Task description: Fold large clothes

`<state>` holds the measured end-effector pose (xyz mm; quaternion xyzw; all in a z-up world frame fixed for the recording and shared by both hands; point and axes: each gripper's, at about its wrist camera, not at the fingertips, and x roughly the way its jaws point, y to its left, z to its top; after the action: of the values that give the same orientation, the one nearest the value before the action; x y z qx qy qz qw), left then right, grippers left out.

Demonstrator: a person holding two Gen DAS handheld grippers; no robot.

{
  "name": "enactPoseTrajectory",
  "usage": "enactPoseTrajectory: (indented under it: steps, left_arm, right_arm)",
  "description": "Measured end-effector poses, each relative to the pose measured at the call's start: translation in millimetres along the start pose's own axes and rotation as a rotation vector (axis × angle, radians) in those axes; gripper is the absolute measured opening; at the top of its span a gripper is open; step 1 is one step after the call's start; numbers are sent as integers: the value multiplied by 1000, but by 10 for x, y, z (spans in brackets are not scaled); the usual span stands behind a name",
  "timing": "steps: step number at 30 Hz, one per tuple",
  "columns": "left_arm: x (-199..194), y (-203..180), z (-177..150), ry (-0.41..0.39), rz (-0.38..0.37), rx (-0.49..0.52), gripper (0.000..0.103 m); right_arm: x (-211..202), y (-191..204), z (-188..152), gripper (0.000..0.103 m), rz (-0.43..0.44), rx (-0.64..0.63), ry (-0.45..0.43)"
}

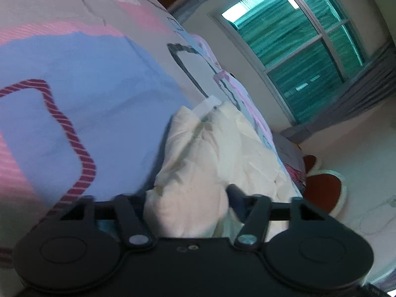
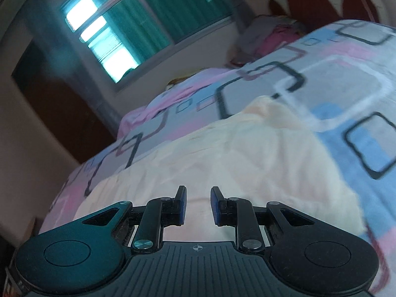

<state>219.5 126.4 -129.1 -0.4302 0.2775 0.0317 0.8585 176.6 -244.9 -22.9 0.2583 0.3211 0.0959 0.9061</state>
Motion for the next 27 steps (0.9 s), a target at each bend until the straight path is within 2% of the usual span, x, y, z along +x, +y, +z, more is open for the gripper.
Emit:
enactPoseTrajectory:
  steps: [3,6,10,14,17,20,24,27]
  left_arm:
    - [-2,-40,-3,8,-12,37,37]
    - [-35,-108,-13,0,-8,71,32]
    - [-63,-160,-10,-4,-3,88,31]
    - [-76,-173,16,3,-5,98,30]
    - [-90,-190,32,11,-11,107,30]
    - [-103,-226,42,16,-8,122,29]
    - [-123,-257,78,29,-9,137,28]
    - [-143,-286,97,36,-22,162,27]
  right_arm:
    - [204,257,-32,22,19,-56,26]
    - [422,481,-84,22,31,-105,48]
    - [728,600,-174,22,27,-127,95]
    - [1080,590,-287,22,-45,-164,188]
    - [1173,523,-342,22,-55,-165,199]
    - [1117,511,-340,23,-52,-141,200]
    - [768,554,-281,23,-35,-127,160]
    - [527,629,-363,23,-10,-143,187]
